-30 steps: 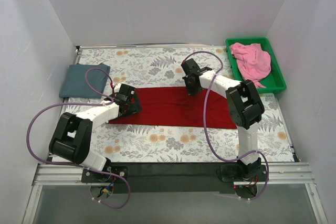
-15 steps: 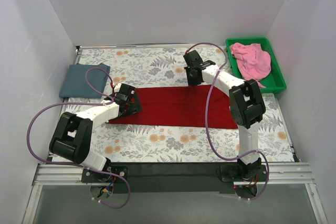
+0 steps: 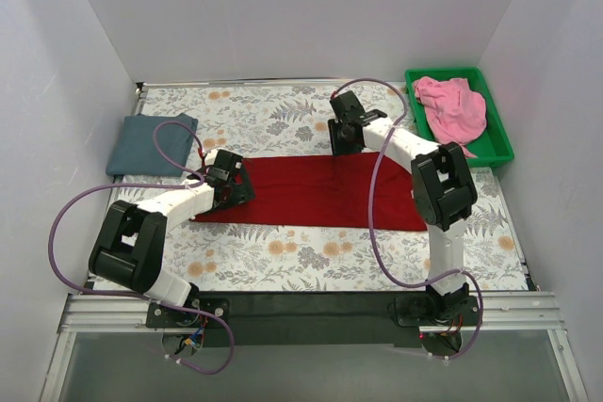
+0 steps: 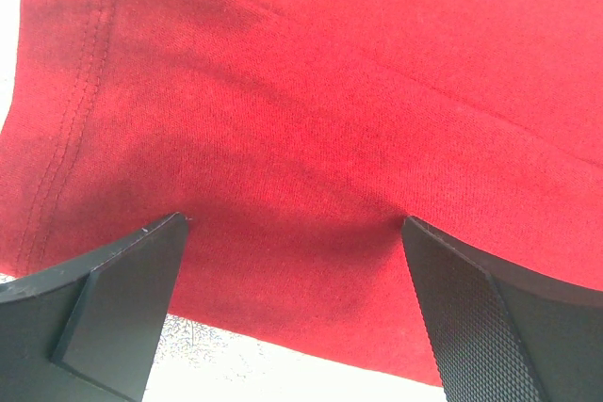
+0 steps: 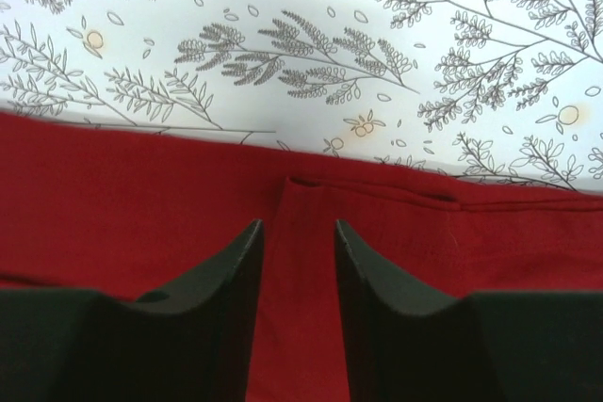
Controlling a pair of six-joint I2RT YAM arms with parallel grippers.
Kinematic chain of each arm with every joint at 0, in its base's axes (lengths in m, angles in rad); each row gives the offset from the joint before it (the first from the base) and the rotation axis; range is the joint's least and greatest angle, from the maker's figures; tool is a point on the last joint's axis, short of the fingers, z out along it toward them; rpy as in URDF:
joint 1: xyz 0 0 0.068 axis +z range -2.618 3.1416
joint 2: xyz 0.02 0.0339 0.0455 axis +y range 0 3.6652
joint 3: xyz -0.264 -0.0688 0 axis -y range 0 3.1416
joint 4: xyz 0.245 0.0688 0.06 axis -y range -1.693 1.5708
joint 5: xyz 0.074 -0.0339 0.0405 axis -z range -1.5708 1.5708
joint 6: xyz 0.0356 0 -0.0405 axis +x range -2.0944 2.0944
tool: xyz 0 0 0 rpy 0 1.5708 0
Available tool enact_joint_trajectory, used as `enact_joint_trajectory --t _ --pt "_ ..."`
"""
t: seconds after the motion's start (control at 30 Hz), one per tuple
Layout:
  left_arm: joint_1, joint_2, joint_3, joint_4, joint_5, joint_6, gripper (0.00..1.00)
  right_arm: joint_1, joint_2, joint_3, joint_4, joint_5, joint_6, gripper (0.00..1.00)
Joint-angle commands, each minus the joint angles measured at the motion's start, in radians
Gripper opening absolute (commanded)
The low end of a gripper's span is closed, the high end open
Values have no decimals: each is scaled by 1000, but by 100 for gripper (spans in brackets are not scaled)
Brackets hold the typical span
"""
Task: Fold and stack the t-shirts
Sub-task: Fold the tshirt
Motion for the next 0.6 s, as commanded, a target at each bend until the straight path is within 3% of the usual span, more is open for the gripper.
enact_joint_trajectory --t 0.0,0.27,0.57 --pt "-1 9 7 -31 -11 -15 91 -30 -126 -72 41 14 -27 37" --pt "-1 12 12 -36 -15 -21 91 -164 -421 -487 105 -23 -33 38" --pt "-1 30 15 -52 -32 -37 91 -340 -648 -840 164 -118 63 35"
